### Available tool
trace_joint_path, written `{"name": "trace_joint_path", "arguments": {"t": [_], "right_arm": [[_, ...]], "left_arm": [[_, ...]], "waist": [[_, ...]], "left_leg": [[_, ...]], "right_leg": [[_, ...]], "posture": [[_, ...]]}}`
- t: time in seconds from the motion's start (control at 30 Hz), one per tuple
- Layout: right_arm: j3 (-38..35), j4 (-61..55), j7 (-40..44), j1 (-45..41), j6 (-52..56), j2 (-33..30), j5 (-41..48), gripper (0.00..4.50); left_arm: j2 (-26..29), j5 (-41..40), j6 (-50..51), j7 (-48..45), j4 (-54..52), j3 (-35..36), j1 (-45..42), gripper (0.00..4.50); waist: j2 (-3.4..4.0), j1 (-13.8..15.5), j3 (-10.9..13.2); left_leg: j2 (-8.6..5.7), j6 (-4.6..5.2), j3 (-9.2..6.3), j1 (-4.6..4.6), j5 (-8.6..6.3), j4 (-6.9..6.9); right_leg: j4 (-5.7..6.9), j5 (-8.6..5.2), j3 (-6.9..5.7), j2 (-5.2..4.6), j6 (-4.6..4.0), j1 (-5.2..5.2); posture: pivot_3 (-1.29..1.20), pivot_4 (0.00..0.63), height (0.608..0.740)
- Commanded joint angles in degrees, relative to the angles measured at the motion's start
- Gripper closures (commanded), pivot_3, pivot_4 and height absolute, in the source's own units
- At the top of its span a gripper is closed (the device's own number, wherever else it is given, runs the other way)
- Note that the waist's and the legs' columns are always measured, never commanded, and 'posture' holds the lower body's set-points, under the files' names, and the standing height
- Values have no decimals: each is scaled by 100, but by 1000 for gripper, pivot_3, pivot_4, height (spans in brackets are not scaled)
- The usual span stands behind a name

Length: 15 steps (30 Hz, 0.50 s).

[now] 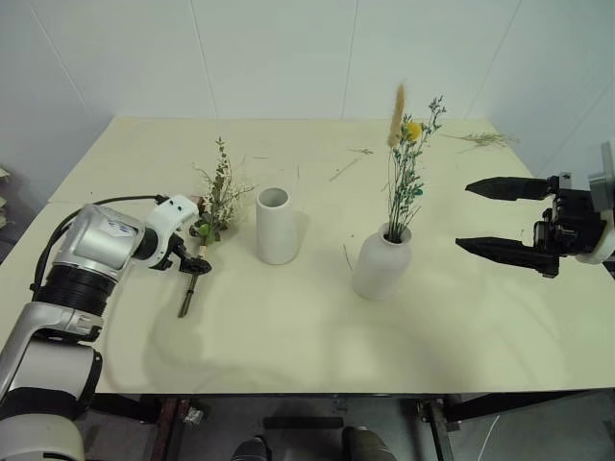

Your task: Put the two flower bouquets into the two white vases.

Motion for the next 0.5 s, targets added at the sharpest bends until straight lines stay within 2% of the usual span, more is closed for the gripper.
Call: {"name": "trace_joint_path", "arguments": {"t": [0.03,0.13,0.2,0.5], "right_arm": [[-128,-421,44,69,113,-50,232,25],[-176,-596,11,152,174,-14,323,25],[-218,-654,-31,203,199,34,384,0],[-364,-838,-82,511,155,139,527,0]], "left_arm": [[-41,-14,671,160,-528,8,103,0],[-74,-23,901,285,-775,-50,179,0],[-102,-10,744,395,-623,23,116,392],[39,1,411,375,-560,7,104,3098]], "waist": [[0,-15,0],[0,-11,0],[0,-3,0],[0,1,0]], "left_leg": [[0,1,0,0,-1,0],[0,1,0,2,-2,-1],[0,1,0,4,-2,2],[0,-2,0,8,0,6]], "right_leg": [[1,-1,0,0,1,-1],[2,-5,0,0,3,-1],[3,-5,0,-1,3,1],[10,-4,0,0,1,2]], "posture": [[0,150,740],[0,150,740],[0,150,740],[0,150,740]]}}
